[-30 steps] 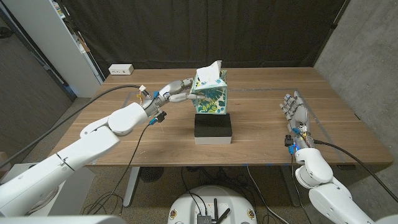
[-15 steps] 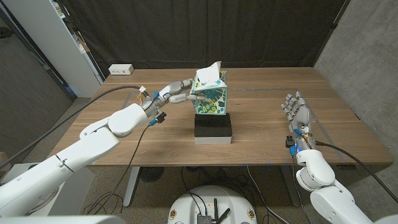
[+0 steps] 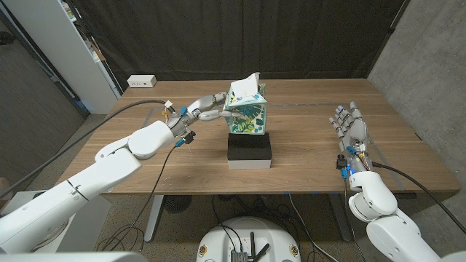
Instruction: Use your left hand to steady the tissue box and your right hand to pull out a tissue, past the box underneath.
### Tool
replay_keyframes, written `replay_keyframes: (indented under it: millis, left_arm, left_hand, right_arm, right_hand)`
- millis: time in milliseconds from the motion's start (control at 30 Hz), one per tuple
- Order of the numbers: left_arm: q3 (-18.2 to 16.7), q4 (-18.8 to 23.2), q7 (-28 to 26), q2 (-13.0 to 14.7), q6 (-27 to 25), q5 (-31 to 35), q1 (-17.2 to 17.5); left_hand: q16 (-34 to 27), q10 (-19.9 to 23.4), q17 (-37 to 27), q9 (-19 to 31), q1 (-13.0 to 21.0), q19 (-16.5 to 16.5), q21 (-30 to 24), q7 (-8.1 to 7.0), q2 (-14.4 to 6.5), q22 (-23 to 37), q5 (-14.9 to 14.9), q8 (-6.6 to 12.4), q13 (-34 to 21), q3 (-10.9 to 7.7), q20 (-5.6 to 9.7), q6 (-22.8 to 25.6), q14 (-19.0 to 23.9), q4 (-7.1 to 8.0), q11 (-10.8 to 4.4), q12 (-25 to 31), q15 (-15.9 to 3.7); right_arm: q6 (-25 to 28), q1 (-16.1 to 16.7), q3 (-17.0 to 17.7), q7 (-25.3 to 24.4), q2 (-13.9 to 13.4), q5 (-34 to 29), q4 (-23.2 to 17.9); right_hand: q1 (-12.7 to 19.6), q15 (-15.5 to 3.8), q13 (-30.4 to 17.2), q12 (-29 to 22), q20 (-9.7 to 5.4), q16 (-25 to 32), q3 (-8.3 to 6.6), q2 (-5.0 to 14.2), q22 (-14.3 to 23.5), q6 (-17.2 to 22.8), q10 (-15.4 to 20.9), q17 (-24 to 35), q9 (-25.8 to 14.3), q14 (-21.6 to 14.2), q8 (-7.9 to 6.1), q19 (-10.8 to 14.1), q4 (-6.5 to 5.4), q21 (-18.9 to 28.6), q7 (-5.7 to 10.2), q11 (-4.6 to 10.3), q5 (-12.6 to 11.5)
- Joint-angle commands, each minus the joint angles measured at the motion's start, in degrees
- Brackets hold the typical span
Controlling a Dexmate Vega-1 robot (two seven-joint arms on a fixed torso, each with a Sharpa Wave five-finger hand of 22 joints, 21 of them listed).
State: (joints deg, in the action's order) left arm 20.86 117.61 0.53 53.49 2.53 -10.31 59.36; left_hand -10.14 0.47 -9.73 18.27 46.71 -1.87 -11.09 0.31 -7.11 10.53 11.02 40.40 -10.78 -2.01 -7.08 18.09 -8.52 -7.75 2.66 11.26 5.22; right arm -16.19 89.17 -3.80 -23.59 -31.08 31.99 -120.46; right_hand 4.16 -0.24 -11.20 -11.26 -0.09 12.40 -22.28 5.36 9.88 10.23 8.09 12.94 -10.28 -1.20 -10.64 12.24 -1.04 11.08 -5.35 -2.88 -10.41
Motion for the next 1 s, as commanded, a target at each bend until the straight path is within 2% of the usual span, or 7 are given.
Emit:
replay_keyframes:
  millis: [33, 267, 600, 767, 1000]
  left_arm:
    - [0.52, 0.14, 0.05, -0.17, -0.51, 0.47, -0.43]
    - [0.62, 0.25, 0.01, -0.22, -0.44, 0.63, -0.46]
    - [0.90, 0.15, 0.38, -0.34, -0.47, 0.60, -0.78]
    - [1.16, -0.29, 0.88, -0.51, -0.29, 0.31, -1.16]
    - [1.65, -0.81, 1.22, -0.84, -0.03, 0.38, -1.74]
  left_hand:
    - [0.15, -0.54, -0.15, 6.45, 0.14, -0.43, -0.30, -0.18, -0.63, 0.12, 0.23, 0.17, -0.16, -0.43, 0.03, -0.25, -0.78, -0.26, 0.20, -0.05, -0.06]
    - [0.10, -0.70, -0.14, 6.64, 0.03, -0.50, -0.32, -0.13, -0.62, 0.12, 0.22, 0.29, -0.16, -0.58, 0.07, -0.41, -0.85, -0.29, 0.30, -0.05, -0.09]
    - [0.07, -0.77, -0.14, 6.85, -0.07, -0.55, -0.36, -0.14, -0.67, 0.12, 0.22, 0.45, -0.16, -0.79, 0.03, -0.55, -0.97, -0.33, 0.27, 0.00, -0.13]
    - [0.05, -0.80, -0.14, 6.97, -0.15, -0.58, -0.37, -0.20, -0.65, 0.12, 0.22, 0.54, -0.16, -0.89, 0.08, -0.62, -1.02, -0.35, 0.22, 0.02, -0.11]
    - [0.04, -0.80, -0.14, 7.14, -0.25, -0.79, -0.33, -0.19, -0.66, 0.12, 0.21, 0.68, -0.16, -1.05, 0.08, -0.71, -1.12, -0.38, 0.34, 0.07, -0.14]
  right_arm:
    - [3.95, 2.11, 2.62, 0.84, -1.45, 3.72, -6.53]
    - [7.61, 3.88, 5.52, 2.09, -2.53, 9.47, -10.86]
    - [9.54, 5.76, 8.90, 2.81, -3.13, 10.56, -14.64]
    - [10.63, 6.23, 11.38, 7.29, -4.01, 15.93, -15.47]
    - [12.64, 6.20, 13.04, 6.23, -4.61, 14.14, -17.70]
  right_hand:
    - [-0.27, 0.58, -0.03, -0.23, 0.30, 0.40, -0.28, 3.58, 0.01, 0.18, 0.01, 0.18, -0.06, -0.10, -0.41, 0.43, -0.35, 0.35, -0.23, -0.25, -0.20]
    - [-0.11, 0.91, -0.03, -0.09, 0.47, 0.35, -0.50, 3.81, 0.02, -0.27, -0.31, 0.23, -0.05, 0.16, -0.21, 0.61, -0.39, 0.38, -0.50, -0.60, -0.24]
    - [-0.42, 1.17, -0.03, -0.04, 0.86, 0.35, -0.38, 3.63, 0.03, -0.40, -0.47, 0.40, -0.05, 0.40, -0.17, 0.70, -0.70, 0.38, -0.88, -1.02, -0.18]
    - [-0.56, 1.27, -0.03, -0.03, 1.02, 0.39, -0.32, 3.55, 0.03, -0.44, -0.51, 0.48, -0.04, 0.43, -0.16, 0.88, -0.85, 0.43, -0.99, -1.10, -0.17]
    - [-0.74, 1.32, -0.03, -0.01, 1.08, 0.42, -0.26, 3.47, 0.04, -0.52, -0.60, 0.60, -0.03, 0.54, -0.14, 0.91, -1.05, 0.40, -1.11, -1.20, -0.16]
